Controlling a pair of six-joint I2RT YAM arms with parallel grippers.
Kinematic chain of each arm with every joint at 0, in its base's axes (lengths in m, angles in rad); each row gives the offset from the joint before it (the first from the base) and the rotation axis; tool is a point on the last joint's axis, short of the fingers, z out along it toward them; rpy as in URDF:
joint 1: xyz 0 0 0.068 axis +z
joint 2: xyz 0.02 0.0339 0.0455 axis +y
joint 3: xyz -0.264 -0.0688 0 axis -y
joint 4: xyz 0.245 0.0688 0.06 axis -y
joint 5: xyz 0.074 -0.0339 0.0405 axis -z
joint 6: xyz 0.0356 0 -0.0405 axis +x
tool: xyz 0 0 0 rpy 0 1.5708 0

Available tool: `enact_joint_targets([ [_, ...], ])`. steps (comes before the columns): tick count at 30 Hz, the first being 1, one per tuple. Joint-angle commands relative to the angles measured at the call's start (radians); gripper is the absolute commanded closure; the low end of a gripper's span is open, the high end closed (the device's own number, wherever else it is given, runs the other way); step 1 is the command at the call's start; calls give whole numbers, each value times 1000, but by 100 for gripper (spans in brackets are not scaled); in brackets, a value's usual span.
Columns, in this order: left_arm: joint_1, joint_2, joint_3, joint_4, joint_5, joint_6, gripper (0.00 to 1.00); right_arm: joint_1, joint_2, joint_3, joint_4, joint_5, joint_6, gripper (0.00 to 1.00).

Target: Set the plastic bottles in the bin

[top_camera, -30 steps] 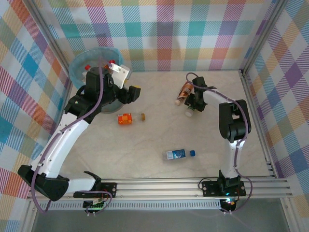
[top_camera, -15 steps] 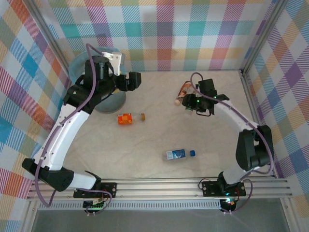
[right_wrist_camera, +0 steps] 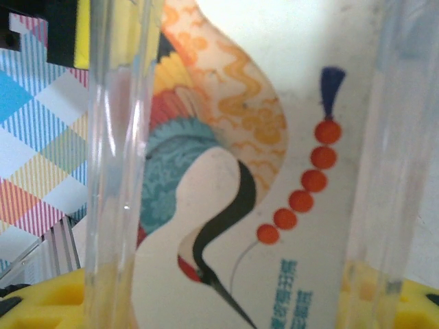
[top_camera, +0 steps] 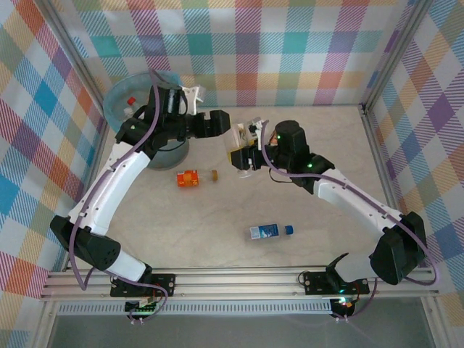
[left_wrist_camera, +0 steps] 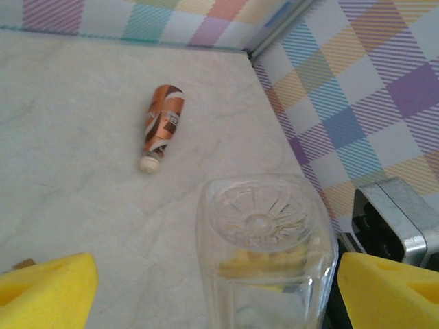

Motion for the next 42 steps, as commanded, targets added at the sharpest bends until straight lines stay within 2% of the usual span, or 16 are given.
enact_joint_targets([
  [1, -9, -11, -18, 52, 91, -45, 12, 17, -32, -12, 82, -40, -31, 46],
  [7, -12, 14, -30, 60, 189, -69, 15, 29, -23, -9, 73, -40, -29, 46],
  [13, -12, 31, -25, 10, 184, -34, 15, 40, -18, -11, 77, -46, -29, 46],
  [18, -12, 43, -27, 11, 219, -33, 24, 45, -9, 0, 63, -48, -28, 46],
  [25, -12, 39, -40, -4, 178, -30, 36, 48, -12, -3, 62, -43, -30, 44],
  [30, -12, 14, -44, -4, 130, -30, 43, 50, -18, -6, 53, -12, -19, 38],
  [36, -3, -51, -26, 2, -19, -30, 48, 50, -25, 17, 36, 34, 16, 20],
  [42, 79, -113, 40, -15, -178, -10, 53, 50, -29, 74, 28, 59, 51, 18],
])
